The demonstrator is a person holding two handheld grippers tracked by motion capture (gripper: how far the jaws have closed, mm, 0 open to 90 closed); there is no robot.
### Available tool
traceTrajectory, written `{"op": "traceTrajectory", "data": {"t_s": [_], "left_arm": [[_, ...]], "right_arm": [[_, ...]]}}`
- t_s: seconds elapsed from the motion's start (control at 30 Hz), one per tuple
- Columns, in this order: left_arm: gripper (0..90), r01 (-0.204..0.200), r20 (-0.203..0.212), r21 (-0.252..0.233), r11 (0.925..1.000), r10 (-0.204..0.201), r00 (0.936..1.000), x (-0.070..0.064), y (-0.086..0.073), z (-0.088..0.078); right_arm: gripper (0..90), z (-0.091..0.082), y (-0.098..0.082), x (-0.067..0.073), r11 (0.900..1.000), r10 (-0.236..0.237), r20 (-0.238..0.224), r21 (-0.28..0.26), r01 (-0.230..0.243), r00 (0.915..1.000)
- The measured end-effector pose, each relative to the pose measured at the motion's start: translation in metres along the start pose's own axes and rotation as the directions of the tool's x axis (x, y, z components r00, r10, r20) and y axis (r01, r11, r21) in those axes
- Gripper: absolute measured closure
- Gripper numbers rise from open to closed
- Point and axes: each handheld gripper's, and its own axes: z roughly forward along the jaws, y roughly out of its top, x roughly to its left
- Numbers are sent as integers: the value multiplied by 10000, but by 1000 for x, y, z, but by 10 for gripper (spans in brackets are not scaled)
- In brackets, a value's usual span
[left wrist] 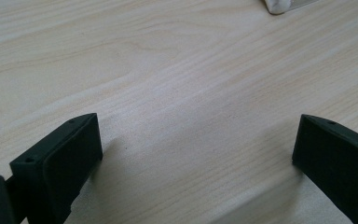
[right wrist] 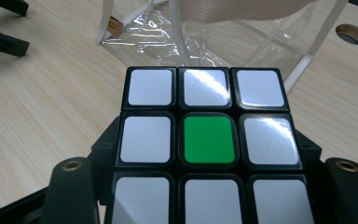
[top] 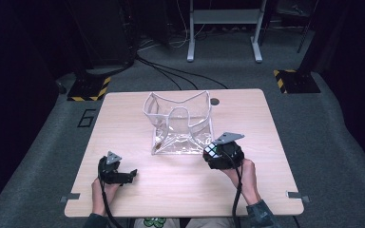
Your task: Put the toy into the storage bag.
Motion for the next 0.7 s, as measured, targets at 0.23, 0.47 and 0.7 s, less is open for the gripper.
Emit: {"op": "traceTrajectory", "data": {"t_s": [0.23, 0.47, 0.7], "left_arm": [[13, 3, 2, -1, 10000, -3, 10000, 0, 0, 0], [13, 5, 3, -1, 10000, -5, 10000, 0, 0, 0], [13, 4, 6, -2, 10000, -4, 10000, 0, 0, 0]], "right_arm": [[332, -3, 10, -4, 9999, -102, -115, -137, 101, 9999], [332, -7, 21, -5, 9996, -222, -103, -196, 220, 9997], [332, -10, 33, -6, 9991, -331, -209, -262, 325, 9992]]}}
